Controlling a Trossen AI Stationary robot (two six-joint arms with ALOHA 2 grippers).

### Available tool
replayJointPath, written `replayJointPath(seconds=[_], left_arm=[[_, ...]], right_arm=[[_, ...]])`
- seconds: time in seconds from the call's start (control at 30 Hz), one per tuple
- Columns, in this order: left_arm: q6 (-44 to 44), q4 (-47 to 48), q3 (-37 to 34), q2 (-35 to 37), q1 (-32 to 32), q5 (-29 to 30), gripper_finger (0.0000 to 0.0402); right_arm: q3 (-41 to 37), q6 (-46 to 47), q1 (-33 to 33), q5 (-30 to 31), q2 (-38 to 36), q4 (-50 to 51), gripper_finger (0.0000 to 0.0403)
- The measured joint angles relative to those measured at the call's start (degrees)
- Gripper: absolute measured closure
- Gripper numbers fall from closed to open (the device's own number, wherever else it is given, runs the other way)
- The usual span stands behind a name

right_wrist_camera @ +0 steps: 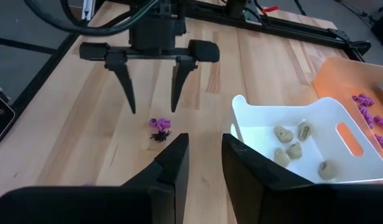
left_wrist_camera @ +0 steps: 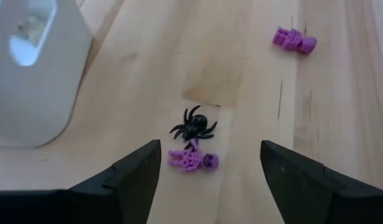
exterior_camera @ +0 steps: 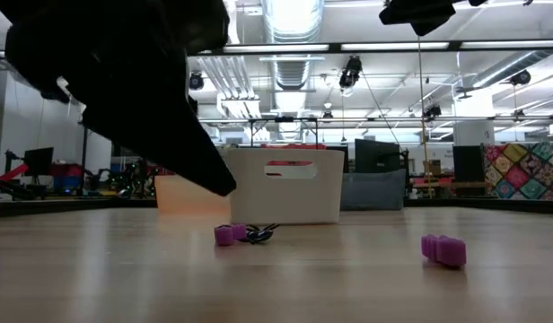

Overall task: Sort Halloween decoration
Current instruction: Put the purple skeleton toy into the orange bin

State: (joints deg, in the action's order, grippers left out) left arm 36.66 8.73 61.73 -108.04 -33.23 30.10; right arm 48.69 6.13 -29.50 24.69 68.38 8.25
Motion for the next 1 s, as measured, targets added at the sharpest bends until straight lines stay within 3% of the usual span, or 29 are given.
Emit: replayJointPath(seconds=[0.67, 1.0], left_arm=[[-1.60, -4.28, -1.82, -2.28, 0.07, 3.52, 0.0143], [-1.45, -19.17, -10.21, -2.28, 0.07, 3.99, 0.0143]], right_arm=[[-0.20, 0.17, 0.00, -0.01, 0.00, -0.07, 0.0318], [-0.20, 0.13, 0.02, 0.02, 0.00, -0.13, 0.0312]])
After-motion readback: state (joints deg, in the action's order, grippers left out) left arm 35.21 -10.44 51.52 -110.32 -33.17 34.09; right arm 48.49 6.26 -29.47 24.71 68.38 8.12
